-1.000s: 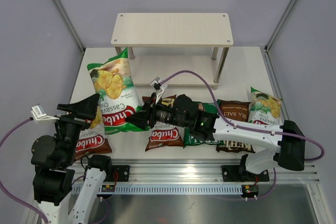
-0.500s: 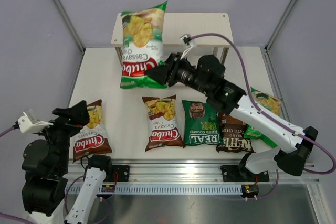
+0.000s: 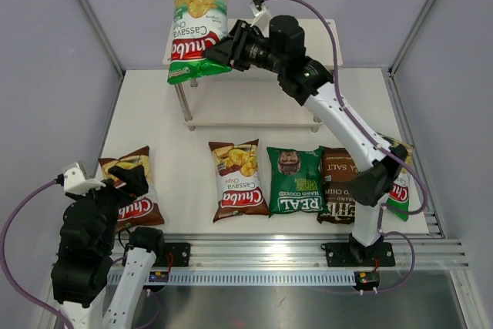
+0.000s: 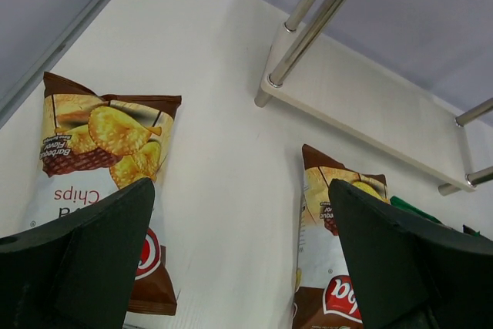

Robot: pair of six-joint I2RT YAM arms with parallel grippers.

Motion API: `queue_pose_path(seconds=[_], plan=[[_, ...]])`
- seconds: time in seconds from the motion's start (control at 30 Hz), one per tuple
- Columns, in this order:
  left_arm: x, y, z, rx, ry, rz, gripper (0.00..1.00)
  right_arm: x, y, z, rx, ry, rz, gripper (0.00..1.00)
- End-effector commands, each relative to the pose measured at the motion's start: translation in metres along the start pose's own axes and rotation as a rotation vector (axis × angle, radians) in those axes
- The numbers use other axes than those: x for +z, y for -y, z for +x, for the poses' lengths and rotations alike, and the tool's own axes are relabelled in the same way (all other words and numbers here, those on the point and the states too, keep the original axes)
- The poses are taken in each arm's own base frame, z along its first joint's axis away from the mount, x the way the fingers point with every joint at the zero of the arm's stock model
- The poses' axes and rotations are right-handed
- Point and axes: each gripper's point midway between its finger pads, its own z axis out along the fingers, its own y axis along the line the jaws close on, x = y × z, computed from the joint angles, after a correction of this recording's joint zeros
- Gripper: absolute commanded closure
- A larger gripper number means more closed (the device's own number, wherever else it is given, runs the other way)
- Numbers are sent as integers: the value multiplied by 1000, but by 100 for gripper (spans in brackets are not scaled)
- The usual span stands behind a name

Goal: Place and organize the chips bags onto the shelf

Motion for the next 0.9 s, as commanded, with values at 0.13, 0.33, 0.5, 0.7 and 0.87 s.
queue_pose_path(seconds=[0.13,0.33,0.5,0.7,0.87], plan=[[-1,17,-7,29,36,102,1,41,23,-4,77,-57,-11,87],[-6,17,-9,24,51,115,1,58,48,-3,166,-43,11,71],[-7,18,-9,24,54,123,1,62,57,-14,223,11,31,76],[-9,19,-9,23,58,135,1,61,64,-31,293,74,34,60],[-12,19,-9,22,64,144,1,68,73,-34,302,30,26,50]])
